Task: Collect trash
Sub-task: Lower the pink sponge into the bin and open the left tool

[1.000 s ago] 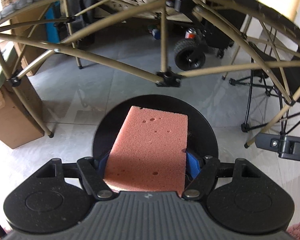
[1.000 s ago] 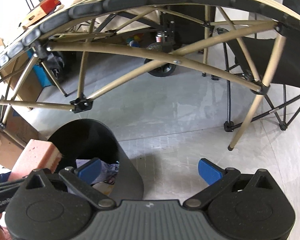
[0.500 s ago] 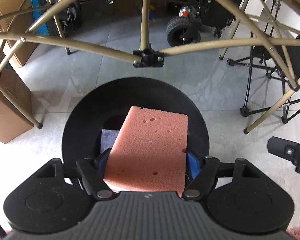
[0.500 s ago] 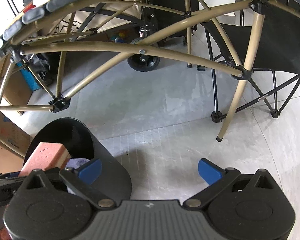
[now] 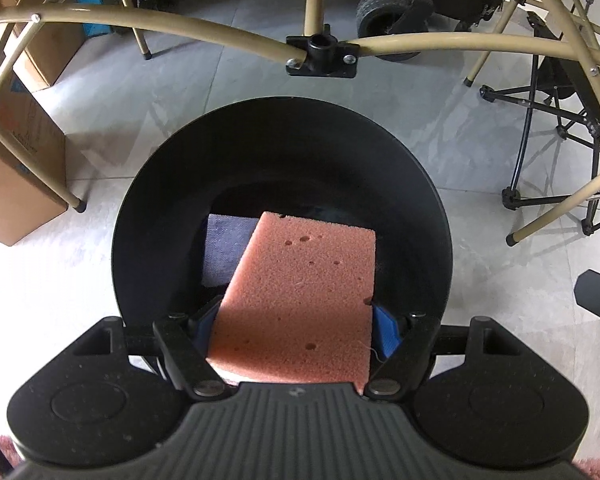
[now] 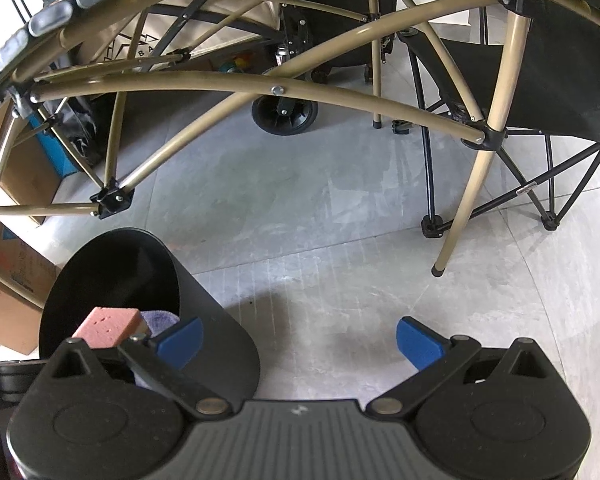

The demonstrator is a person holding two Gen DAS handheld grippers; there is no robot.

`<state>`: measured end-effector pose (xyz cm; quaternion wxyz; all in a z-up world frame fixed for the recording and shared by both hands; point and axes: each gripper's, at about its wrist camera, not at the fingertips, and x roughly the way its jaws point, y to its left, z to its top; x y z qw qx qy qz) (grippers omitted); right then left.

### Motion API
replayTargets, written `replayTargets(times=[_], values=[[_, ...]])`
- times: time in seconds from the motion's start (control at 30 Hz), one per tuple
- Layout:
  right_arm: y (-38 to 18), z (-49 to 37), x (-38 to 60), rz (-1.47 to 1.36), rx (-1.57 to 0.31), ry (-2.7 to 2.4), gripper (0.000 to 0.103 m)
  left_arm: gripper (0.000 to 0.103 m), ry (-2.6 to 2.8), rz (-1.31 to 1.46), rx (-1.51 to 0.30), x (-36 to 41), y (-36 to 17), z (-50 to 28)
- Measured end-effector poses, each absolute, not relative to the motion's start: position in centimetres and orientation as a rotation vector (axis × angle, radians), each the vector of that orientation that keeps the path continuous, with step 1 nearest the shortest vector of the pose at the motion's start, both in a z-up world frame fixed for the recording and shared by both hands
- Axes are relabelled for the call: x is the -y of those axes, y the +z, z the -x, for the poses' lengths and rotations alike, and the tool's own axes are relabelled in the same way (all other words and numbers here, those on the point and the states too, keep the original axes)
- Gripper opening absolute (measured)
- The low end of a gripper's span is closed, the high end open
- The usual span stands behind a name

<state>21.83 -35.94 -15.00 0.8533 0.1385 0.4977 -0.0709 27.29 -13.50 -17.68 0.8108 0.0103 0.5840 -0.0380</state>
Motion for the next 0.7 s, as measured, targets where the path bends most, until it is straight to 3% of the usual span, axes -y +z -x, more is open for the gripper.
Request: replayTargets(times=[0.3,0.37,0.4,0.7], values=[[-14.93,-21.79,36.02,-0.293,-1.045,-0.15,0.103,0.079,-0.081,-0.059,-1.228,13.84,-17.42,-27.04],[-14.93,-21.78,36.01,-0.293,-1.045,-0.151,0.103,0.089,-0.086,-0.061,-1.229,13.94,-17.35,-27.07],[-14.92,-21.78,36.01,-0.293,-1.045,-0.151,0.103,0.102,-0.089,-0.06,-1.229,14.08,-17.33,-27.04],[-14.81,-21.76,36.03,-0.292,-1.045,-0.15,0.103,0.103,-0.085,-0.078,-1.222,14.32,-17.24,-26.89]])
